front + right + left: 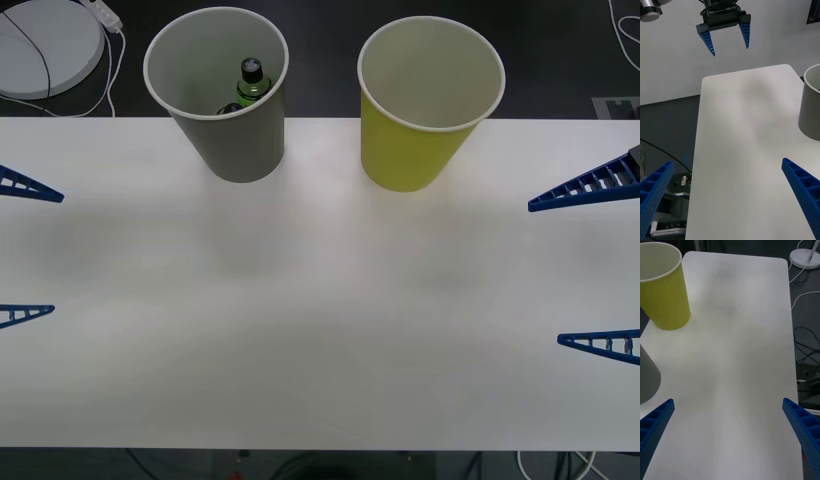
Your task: Put the can into the green bin and the plastic bottle into the gray bin
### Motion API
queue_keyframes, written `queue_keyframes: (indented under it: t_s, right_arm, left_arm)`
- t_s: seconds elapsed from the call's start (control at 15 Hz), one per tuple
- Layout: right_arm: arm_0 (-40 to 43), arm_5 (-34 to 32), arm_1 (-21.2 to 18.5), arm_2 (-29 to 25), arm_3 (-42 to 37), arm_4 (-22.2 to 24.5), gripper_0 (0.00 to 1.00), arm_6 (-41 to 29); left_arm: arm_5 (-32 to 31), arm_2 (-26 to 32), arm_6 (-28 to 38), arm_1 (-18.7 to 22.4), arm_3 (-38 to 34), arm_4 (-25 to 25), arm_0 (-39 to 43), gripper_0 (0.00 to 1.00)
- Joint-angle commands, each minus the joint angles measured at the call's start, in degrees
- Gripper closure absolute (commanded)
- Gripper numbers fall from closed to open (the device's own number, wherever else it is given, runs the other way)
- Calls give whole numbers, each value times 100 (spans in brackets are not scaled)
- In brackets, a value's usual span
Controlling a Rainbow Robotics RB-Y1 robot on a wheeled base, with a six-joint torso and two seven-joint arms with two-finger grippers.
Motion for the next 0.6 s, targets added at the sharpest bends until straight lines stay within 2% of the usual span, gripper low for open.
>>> queue_keyframes:
  t_s: [0.07,0.6]
  right_arm:
    - [0,0,0,0,0,0,0,0]
    - [0,0,0,0,0,0,0,0]
  left_arm:
    - [5,-16,-17,-1,-8,6,0,0]
    - [-4,-34,-26,-1,-17,76,0,0]
